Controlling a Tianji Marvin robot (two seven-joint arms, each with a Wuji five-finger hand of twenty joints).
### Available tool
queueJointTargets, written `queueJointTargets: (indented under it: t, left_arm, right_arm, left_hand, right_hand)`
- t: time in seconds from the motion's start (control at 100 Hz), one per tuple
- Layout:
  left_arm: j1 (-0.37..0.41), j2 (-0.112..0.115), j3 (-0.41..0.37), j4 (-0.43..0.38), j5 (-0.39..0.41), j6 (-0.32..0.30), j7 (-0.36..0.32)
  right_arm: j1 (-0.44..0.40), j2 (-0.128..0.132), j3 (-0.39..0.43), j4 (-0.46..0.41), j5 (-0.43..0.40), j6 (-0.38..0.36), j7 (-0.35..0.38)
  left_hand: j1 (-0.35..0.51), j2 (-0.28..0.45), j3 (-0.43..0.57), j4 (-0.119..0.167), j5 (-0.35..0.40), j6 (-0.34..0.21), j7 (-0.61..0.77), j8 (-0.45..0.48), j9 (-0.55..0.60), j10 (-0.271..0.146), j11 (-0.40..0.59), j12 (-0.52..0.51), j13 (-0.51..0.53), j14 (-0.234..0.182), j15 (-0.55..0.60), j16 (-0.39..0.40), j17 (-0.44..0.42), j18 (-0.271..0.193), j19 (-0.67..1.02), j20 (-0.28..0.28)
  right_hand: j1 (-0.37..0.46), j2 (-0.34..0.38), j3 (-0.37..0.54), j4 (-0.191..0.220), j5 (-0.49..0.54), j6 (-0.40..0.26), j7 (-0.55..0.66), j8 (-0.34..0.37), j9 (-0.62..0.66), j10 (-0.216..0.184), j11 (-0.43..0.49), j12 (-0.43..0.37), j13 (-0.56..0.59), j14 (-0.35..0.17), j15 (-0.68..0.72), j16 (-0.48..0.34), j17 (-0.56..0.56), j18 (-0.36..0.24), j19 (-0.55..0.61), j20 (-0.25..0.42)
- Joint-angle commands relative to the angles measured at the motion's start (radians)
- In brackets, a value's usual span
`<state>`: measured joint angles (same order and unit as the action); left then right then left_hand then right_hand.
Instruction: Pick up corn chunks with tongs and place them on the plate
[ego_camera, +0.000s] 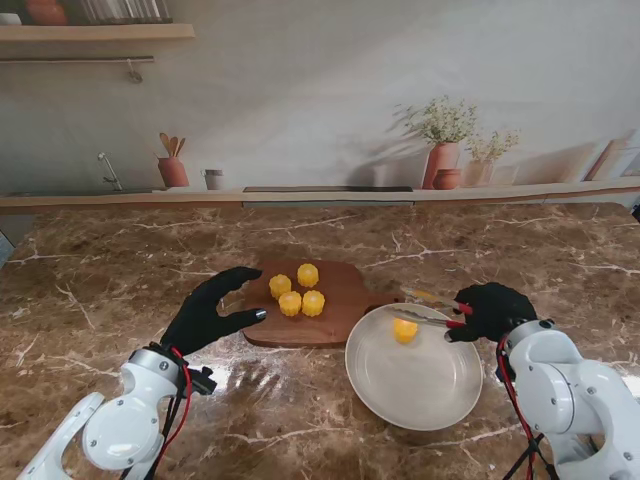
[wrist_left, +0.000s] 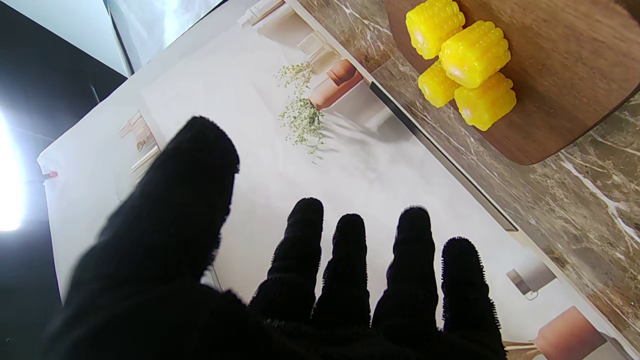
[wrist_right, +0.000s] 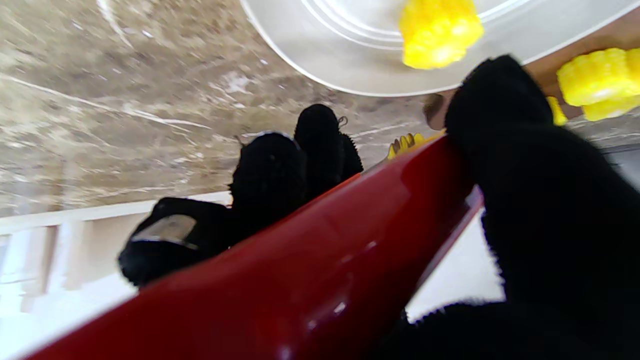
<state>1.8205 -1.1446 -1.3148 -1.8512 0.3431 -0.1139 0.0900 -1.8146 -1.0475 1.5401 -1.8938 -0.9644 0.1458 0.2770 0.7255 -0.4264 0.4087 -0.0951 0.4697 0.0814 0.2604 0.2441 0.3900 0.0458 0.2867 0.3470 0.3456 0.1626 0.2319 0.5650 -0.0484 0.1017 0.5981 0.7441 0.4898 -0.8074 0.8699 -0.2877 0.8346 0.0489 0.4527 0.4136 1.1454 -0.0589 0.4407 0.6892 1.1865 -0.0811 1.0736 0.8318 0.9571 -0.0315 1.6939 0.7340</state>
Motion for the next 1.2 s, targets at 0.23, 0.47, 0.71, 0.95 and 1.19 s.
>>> queueJointTargets:
  t: [0.23, 0.47, 0.71, 0.95, 1.19]
  left_arm:
    - [-0.005, 0.004, 0.006, 0.003, 0.002, 0.006, -0.011]
    - [-0.002, 0.005, 0.007, 0.0, 0.001, 0.009, -0.014]
    - [0.008, 0.004, 0.0, -0.003, 0.003, 0.009, -0.009]
    - [0.017, 0.003, -0.003, -0.005, 0.004, 0.008, -0.003]
    - [0.02, 0.003, -0.007, -0.004, 0.006, 0.006, 0.0]
  right_arm:
    - [0.162, 0.01, -0.154, 0.068, -0.02, -0.033, 0.053]
    - [0.307, 0.02, -0.295, 0.166, 0.011, -0.04, 0.103]
    - [0.404, 0.024, -0.406, 0.249, 0.064, -0.046, 0.122]
    - [0.458, 0.022, -0.469, 0.296, 0.081, -0.013, 0.114]
    - [0.532, 0.019, -0.54, 0.355, 0.123, 0.012, 0.12]
  left_hand:
    - [-0.005, 0.027, -0.023, 0.03, 0.018, -0.015, -0.018, 0.008, -0.008, -0.03, -0.021, -0.009, -0.02, -0.048, -0.029, -0.014, -0.02, -0.042, -0.041, 0.015]
    - [-0.005, 0.026, -0.022, 0.031, 0.017, -0.016, -0.018, 0.008, -0.007, -0.033, -0.021, -0.009, -0.033, -0.054, -0.036, -0.017, -0.021, -0.043, -0.047, 0.018]
    - [-0.008, 0.026, -0.021, 0.031, 0.018, -0.018, -0.017, 0.009, -0.006, -0.034, -0.021, -0.009, -0.032, -0.056, -0.04, -0.02, -0.02, -0.043, -0.053, 0.021]
    - [-0.009, 0.026, -0.019, 0.03, 0.018, -0.02, -0.016, 0.009, -0.005, -0.037, -0.021, -0.009, -0.018, -0.049, -0.033, -0.016, -0.02, -0.044, -0.055, 0.024]
    - [-0.008, 0.028, -0.018, 0.03, 0.019, -0.018, -0.015, 0.009, -0.005, -0.037, -0.021, -0.009, -0.02, -0.049, -0.031, -0.015, -0.02, -0.044, -0.055, 0.027]
  right_hand:
    - [-0.003, 0.073, 0.125, 0.134, -0.027, -0.054, -0.03, 0.026, -0.06, -0.004, 0.008, -0.017, -0.027, -0.056, 0.034, 0.028, 0.034, -0.151, 0.142, 0.064]
    - [-0.018, 0.073, 0.12, 0.131, -0.072, -0.038, -0.055, 0.027, -0.109, 0.004, 0.012, -0.026, -0.041, -0.066, 0.034, 0.029, 0.023, -0.161, 0.132, 0.064]
    - [-0.018, 0.071, 0.117, 0.132, -0.086, -0.037, -0.065, 0.031, -0.127, 0.002, 0.023, -0.032, -0.048, -0.068, 0.035, 0.028, 0.018, -0.164, 0.127, 0.067]
    - [-0.025, 0.065, 0.115, 0.131, -0.111, -0.011, -0.081, 0.03, -0.15, 0.005, 0.031, -0.033, -0.05, -0.069, 0.04, 0.03, 0.017, -0.165, 0.126, 0.07]
    - [-0.034, 0.063, 0.11, 0.13, -0.119, -0.005, -0.085, 0.032, -0.162, 0.006, 0.041, -0.031, -0.049, -0.07, 0.046, 0.031, 0.019, -0.173, 0.127, 0.073]
